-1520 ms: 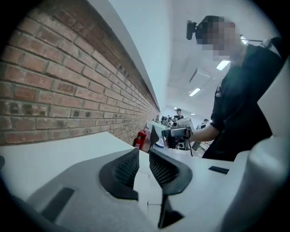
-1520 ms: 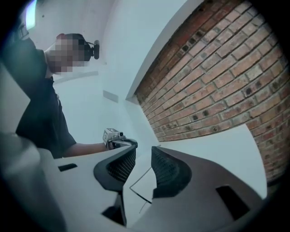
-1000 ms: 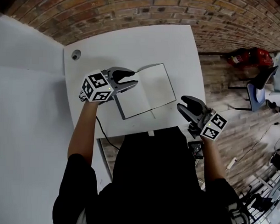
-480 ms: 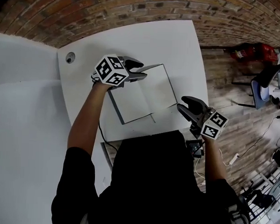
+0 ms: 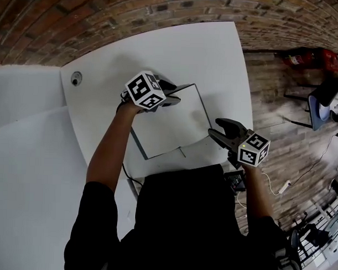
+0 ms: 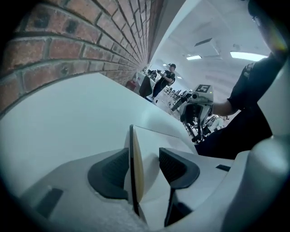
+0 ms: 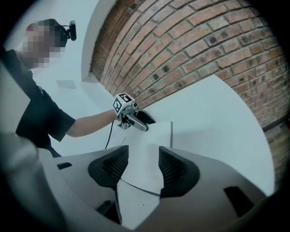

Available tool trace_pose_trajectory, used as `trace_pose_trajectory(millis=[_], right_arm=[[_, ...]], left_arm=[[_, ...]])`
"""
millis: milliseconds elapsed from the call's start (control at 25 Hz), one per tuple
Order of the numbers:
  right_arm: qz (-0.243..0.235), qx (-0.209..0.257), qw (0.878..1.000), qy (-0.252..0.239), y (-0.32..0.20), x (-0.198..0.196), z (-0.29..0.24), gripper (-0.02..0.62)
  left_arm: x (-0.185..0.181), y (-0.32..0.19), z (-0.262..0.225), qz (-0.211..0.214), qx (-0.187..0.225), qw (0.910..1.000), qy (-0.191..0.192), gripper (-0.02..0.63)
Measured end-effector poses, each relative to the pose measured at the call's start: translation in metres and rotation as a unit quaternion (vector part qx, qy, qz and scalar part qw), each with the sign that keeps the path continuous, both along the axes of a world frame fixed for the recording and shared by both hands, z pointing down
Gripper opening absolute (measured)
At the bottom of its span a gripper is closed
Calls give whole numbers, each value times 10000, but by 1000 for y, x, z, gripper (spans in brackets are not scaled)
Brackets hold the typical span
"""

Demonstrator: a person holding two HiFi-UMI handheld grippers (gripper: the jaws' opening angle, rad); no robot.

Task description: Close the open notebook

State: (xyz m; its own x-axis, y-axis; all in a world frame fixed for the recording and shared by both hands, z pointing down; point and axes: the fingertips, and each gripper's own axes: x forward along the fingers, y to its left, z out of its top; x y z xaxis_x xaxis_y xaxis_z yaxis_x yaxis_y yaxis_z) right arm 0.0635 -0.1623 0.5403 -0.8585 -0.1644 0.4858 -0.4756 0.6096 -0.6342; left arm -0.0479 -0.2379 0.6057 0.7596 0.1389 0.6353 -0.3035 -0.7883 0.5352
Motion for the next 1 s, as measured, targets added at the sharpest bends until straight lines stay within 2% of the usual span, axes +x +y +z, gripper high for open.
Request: trace_pose_trajectory(millis=[320, 480, 1000], right_arm=[[107, -257, 9996, -46, -3, 5, 16, 202], [114, -300, 9995, -41, -3, 5, 21, 202], [146, -349, 9993, -53, -1, 6, 24, 202]], left_arm=[[8, 1, 7, 37, -228, 9997, -64, 198], [8, 2, 7, 53, -212, 9997, -125, 198], [6, 4, -6, 116, -340, 9991, 205, 190]])
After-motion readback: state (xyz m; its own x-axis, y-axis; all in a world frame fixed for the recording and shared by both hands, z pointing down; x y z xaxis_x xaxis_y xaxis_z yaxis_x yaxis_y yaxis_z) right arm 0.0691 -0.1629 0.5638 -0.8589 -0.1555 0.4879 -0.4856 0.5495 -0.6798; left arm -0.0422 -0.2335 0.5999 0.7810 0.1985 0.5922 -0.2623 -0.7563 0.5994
